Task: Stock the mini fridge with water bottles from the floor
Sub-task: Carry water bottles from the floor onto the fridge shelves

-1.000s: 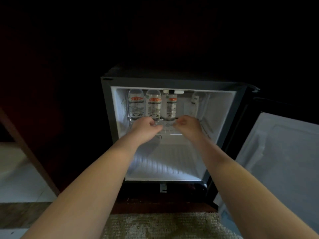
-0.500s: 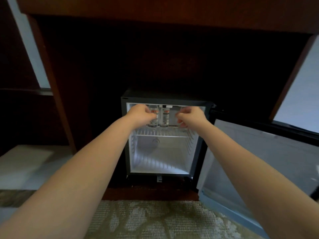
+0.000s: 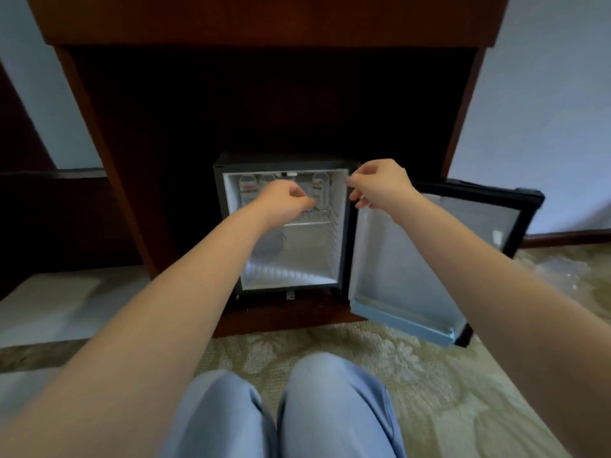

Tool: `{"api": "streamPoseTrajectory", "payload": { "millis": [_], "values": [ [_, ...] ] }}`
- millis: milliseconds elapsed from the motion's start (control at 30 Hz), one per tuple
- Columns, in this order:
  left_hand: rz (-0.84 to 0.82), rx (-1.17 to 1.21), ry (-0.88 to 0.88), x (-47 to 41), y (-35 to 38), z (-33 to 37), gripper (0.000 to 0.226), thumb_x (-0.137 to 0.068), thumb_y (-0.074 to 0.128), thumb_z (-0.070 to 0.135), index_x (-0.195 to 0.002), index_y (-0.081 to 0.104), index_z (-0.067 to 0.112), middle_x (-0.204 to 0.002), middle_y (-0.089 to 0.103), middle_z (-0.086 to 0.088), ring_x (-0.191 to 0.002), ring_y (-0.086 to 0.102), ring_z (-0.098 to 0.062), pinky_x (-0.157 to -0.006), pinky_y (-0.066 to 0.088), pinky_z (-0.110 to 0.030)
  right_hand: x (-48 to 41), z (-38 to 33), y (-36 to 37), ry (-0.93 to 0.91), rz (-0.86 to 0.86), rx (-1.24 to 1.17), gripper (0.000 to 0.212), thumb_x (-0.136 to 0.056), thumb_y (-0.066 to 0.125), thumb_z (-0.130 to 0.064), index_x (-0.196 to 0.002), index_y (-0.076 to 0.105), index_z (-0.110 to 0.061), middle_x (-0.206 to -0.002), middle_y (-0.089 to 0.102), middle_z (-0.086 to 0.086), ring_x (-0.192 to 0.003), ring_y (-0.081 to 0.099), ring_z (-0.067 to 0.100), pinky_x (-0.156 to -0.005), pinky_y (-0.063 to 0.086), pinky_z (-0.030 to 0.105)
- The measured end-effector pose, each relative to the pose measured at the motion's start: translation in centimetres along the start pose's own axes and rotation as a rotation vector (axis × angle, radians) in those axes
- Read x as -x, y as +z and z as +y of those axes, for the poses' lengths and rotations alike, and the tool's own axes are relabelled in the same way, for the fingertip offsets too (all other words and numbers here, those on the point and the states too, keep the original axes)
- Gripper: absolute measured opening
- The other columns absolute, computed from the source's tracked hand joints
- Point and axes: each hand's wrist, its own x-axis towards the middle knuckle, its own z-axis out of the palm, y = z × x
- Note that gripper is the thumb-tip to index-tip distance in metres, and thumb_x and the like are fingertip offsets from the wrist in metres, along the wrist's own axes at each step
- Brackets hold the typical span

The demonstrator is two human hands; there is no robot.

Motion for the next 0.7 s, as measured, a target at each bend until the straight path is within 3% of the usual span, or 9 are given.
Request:
{"api": "streamPoseTrajectory", "payload": {
  "millis": [167,333,467,600,700],
  "values": [
    [-0.181,-0.013,0.071,2.2,6.3,2.8,0.03,-0.092,0.057,0.035,-0.113,0.061,0.014,-0.109,0.062,-0.003,-0.102,0.06,-0.019,-0.085,0.048,-0.034,4.5,5.2,-3.0,0.1,0.028,0.04,0.012,-0.088,0.058,-0.028,-0.079,0.061,-0.021,-0.077,0.07,0.002,-0.066,0.067,0.016,-0.058,0.051,0.026],
    [-0.323,-0.001,0.104,4.1,13.3,5.0,0.023,-0.091,0.058,0.03,-0.105,0.064,0.013,-0.104,0.066,-0.006,-0.097,0.061,-0.02,-0.084,0.048,-0.034,9.1,12.7,-5.8,0.254,0.123,0.079,0.02,-0.085,0.059,-0.031,-0.078,0.066,-0.014,-0.075,0.073,0.007,-0.072,0.07,0.024,-0.075,0.058,0.039],
    [-0.458,0.035,0.103,6.2,19.7,5.9,0.016,-0.091,0.059,0.028,-0.096,0.062,0.014,-0.099,0.065,-0.007,-0.092,0.062,-0.02,-0.068,0.045,-0.029,13.6,19.0,-8.0,0.414,0.193,0.086,0.017,-0.084,0.059,-0.03,-0.069,0.06,-0.022,-0.076,0.073,0.006,-0.073,0.07,0.023,-0.079,0.057,0.042],
    [-0.595,0.055,0.1,8.8,26.1,7.0,0.018,-0.091,0.059,0.026,-0.099,0.062,0.01,-0.097,0.064,-0.01,-0.091,0.061,-0.023,-0.063,0.043,-0.027,18.2,24.9,-9.8,0.567,0.239,0.091,0.014,-0.085,0.058,-0.026,-0.078,0.066,-0.016,-0.078,0.073,0.008,-0.077,0.07,0.025,-0.079,0.058,0.042],
    [-0.709,0.035,0.103,11.2,30.7,7.3,0.022,-0.09,0.059,0.027,-0.099,0.065,0.008,-0.102,0.066,-0.011,-0.095,0.063,-0.025,-0.073,0.047,-0.031,21.2,29.0,-10.7,0.672,0.248,0.09,0.02,-0.086,0.057,-0.027,-0.087,0.068,-0.01,-0.081,0.073,0.008,-0.079,0.069,0.026,-0.08,0.057,0.042]
  ]
}}
